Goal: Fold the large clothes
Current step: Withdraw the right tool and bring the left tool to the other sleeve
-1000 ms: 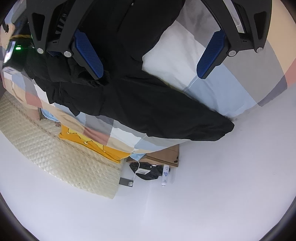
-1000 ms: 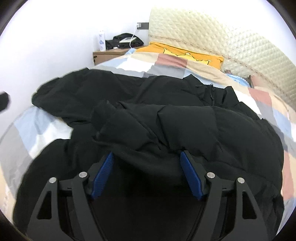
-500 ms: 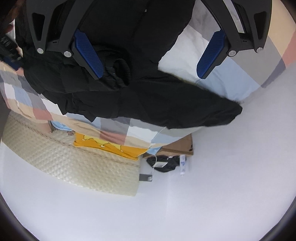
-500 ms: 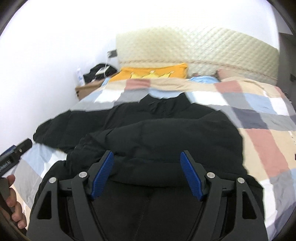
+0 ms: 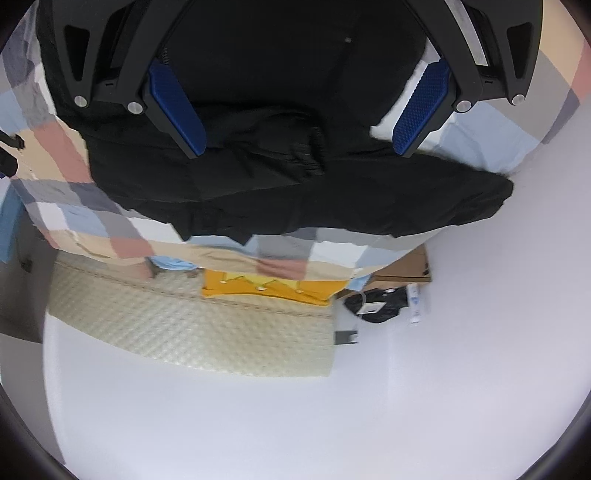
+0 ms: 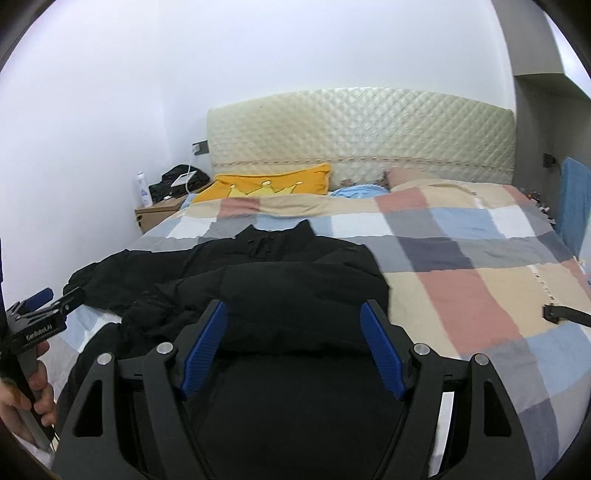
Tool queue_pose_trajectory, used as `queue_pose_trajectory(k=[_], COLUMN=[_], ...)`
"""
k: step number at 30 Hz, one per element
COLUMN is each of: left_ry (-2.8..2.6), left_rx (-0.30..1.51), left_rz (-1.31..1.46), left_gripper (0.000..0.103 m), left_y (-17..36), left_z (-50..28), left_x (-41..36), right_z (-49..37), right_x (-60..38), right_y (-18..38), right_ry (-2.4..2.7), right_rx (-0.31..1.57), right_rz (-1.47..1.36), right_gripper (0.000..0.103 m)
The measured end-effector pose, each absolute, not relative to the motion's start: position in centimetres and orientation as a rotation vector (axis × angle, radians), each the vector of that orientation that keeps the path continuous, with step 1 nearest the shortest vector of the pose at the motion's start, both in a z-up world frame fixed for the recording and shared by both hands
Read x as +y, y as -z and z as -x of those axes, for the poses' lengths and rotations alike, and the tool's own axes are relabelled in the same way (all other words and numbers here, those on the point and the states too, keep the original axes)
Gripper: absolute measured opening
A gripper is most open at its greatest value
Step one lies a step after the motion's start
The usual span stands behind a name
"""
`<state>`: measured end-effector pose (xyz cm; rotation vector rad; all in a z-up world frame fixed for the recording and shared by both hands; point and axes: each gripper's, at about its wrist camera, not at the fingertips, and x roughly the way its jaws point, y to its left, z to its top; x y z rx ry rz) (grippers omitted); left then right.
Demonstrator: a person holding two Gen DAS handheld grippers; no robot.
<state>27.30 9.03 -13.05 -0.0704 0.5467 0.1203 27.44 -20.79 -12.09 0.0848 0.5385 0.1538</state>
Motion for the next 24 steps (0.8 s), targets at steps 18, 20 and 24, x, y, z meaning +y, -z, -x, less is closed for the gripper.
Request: queue_pose_trajectory(k=[18, 20, 24], left_ry=[-0.01, -0.009, 0.009], left_rx=[0.517, 0.525, 0.553], left_rz=[0.094, 0.075, 0.066], left_gripper=[0.102, 0.102, 0.102], left_y=[13.7, 13.9, 14.6], left_z=[-24.9, -24.9, -25.2], left_x=[5.9, 5.4, 4.8], right_z=[-19.8, -18.8, -16.0], right_x=[-28.6, -28.8, -29.7], right_y=[14.4, 14.2, 13.7], right_ry=[-0.137, -0.164, -0.176], right_rx=[0.529, 0.525, 0.495], right_rz=[-0.133, -0.131, -0.145], right_gripper=[0.077, 0.077, 0.08])
